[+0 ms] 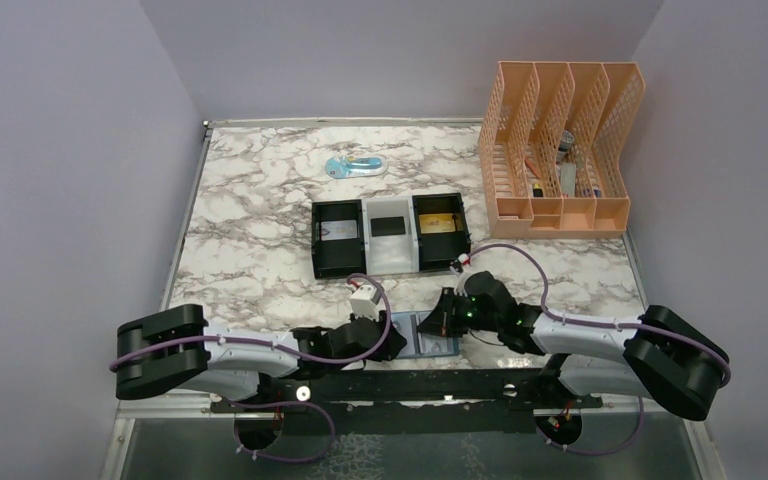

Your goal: Take the credit cards out of the card holder

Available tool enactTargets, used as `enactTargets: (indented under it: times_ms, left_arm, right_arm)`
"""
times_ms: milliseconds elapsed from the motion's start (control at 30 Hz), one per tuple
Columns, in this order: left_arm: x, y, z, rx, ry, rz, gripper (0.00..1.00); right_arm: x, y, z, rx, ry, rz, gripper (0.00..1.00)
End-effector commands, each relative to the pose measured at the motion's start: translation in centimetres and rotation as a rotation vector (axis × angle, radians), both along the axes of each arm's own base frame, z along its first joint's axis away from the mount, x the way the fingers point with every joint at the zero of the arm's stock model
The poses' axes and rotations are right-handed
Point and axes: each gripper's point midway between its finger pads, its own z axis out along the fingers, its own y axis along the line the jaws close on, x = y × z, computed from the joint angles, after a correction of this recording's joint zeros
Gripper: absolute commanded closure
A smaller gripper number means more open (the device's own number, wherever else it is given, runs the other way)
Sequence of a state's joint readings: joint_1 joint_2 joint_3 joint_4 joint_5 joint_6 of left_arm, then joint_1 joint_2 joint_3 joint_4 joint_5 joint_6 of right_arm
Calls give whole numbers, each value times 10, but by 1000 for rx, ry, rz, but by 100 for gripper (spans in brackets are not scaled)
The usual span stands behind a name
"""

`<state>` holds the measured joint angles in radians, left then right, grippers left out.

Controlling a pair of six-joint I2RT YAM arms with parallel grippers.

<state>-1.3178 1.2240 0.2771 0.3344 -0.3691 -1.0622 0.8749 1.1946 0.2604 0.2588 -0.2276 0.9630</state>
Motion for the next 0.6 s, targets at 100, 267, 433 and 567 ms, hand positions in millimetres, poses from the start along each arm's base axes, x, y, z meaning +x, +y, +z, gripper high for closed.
enactTargets:
  times_ms: [100,267,433,567]
  left_arm:
    - [-3,4,12,-72,11,-6,61]
    - [-4,-7,34,-131,-15,-42,59]
    - [-8,-15,34,-127,-9,-79,58]
    - [-12,-19,20,-94,18,-101,58]
  right_arm:
    - [0,-1,5,3,-17,9,98]
    - [0,1,2,1,-7,11,98]
    - [0,2,0,-2,1,13,98]
    - [0,2,0,1,3,11,98]
